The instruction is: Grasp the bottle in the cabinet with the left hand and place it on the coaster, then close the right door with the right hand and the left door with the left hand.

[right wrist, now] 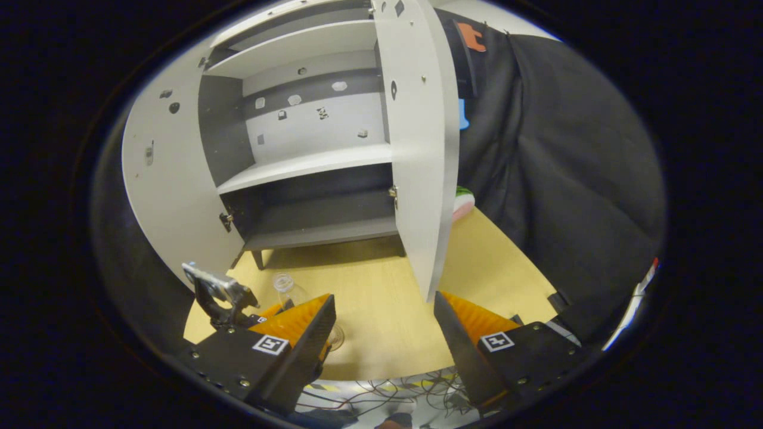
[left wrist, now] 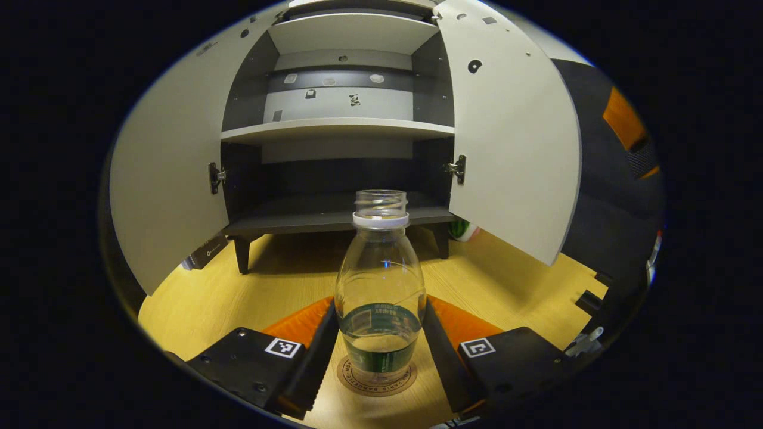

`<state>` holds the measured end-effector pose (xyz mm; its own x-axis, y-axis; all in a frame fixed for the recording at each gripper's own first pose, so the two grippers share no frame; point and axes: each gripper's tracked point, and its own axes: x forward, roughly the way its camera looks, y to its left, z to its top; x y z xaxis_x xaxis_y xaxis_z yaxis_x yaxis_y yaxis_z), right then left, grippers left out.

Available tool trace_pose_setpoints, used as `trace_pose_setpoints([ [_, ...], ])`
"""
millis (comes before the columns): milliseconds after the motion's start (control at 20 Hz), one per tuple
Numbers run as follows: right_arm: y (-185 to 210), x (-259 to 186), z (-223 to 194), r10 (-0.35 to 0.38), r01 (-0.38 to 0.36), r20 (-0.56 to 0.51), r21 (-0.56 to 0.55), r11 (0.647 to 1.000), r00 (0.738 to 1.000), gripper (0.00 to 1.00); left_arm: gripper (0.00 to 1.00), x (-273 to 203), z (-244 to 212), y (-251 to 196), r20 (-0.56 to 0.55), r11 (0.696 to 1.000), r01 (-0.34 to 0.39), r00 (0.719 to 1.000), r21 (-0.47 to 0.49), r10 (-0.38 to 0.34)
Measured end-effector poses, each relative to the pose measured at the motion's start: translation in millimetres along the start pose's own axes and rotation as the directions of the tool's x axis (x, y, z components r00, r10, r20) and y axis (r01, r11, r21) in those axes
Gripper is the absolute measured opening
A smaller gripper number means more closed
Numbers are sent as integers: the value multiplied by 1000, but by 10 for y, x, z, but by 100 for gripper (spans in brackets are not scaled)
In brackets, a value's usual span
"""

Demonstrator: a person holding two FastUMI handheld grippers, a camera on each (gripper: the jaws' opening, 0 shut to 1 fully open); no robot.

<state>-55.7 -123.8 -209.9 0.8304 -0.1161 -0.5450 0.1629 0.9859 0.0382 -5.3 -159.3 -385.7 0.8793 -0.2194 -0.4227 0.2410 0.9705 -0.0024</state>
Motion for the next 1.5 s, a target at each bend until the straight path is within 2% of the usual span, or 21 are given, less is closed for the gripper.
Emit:
trace_pose_setpoints([
  [700, -75, -38, -117, 0, 0, -19, 12, 1000, 1000, 100, 83, -129, -36, -17, -13, 999, -17, 1000, 28, 17],
  [850, -71, -48, -158, 6, -6, -30, 7, 1000, 1000, 100, 84, -149, -44, 34, -18, 999, -41, 999, 32, 42],
  [900, -76, -47, -165, 6, -5, -33, 8, 1000, 999, 98, 84, -151, -47, 52, -16, 998, -50, 999, 30, 51],
  [1100, -127, -67, -166, -3, 3, -29, 7, 1000, 1000, 100, 84, -164, -59, 25, -24, 1000, -28, 999, -9, 28],
  [1150, -141, -71, -153, -7, 7, -23, 9, 1000, 1000, 98, 85, -165, -27, 33, -17, 999, -32, 999, -10, 31],
  [1500, -189, -140, -32, 6, -7, 8, 28, 1000, 1000, 100, 86, -244, 393, 55, 60, 999, -46, 997, 28, 44],
])
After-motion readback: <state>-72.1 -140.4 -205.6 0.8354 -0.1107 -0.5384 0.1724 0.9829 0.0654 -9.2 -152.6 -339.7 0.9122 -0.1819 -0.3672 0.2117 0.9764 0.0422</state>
